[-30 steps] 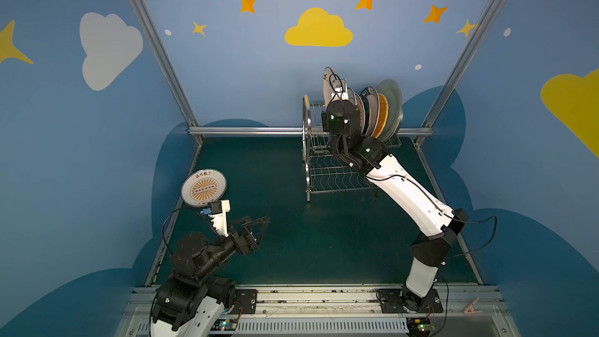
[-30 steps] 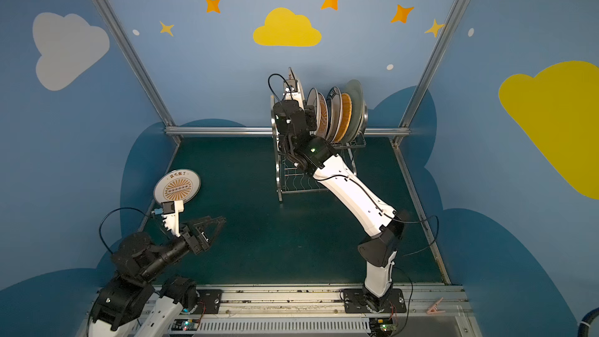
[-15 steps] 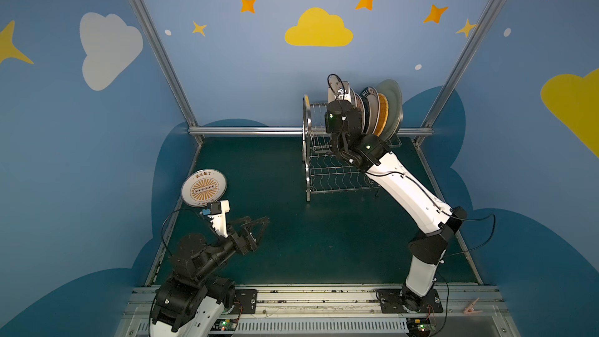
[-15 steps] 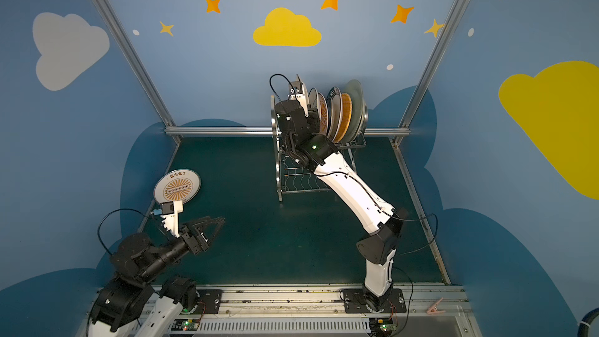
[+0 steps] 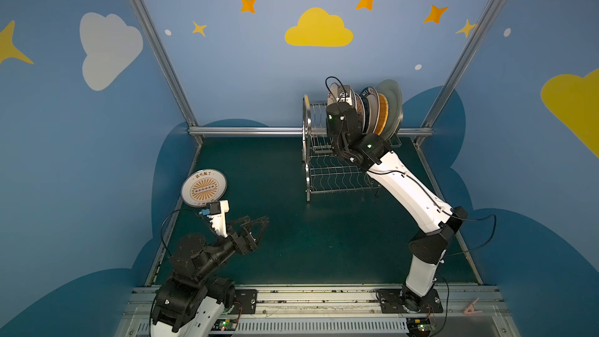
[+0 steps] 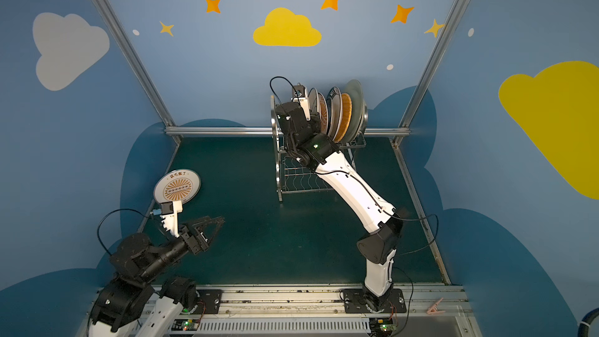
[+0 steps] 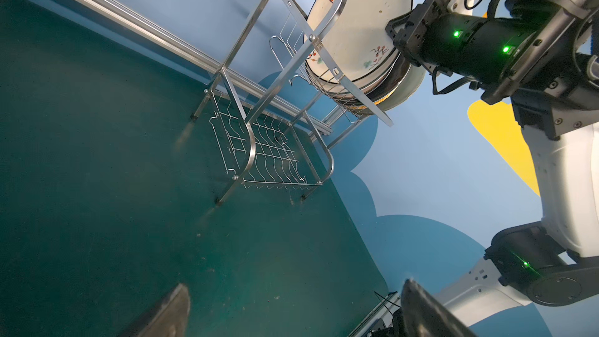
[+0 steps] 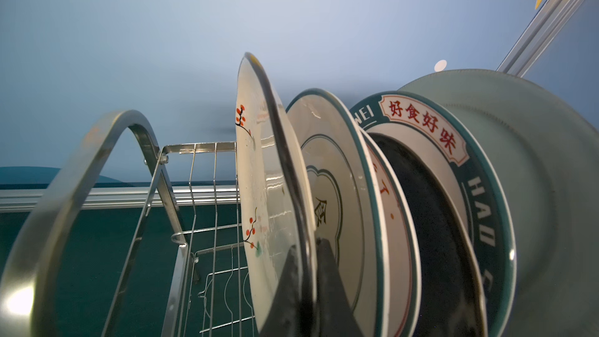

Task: Load the plates into the dish rack
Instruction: 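Lower the berry-sprig plate into the top-tier slot nearest the rack's end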

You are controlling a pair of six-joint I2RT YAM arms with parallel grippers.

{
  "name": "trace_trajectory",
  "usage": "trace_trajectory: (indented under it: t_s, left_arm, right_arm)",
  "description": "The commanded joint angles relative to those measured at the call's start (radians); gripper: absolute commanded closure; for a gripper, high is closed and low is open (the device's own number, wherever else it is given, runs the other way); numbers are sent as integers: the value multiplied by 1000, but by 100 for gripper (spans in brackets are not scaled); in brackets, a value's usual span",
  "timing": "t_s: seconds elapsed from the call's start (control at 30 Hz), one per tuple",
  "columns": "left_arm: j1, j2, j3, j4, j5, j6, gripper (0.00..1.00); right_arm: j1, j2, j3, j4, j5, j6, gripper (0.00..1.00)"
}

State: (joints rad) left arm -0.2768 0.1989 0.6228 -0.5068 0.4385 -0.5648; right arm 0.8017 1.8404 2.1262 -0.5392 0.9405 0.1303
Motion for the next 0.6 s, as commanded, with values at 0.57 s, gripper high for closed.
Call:
trace_trajectory:
  t_s: [0.57]
  left_arm:
    - [18,-12,-11,15,21,3,0]
  right_arm:
    - [-1,-52,26,-75,-45,121,100]
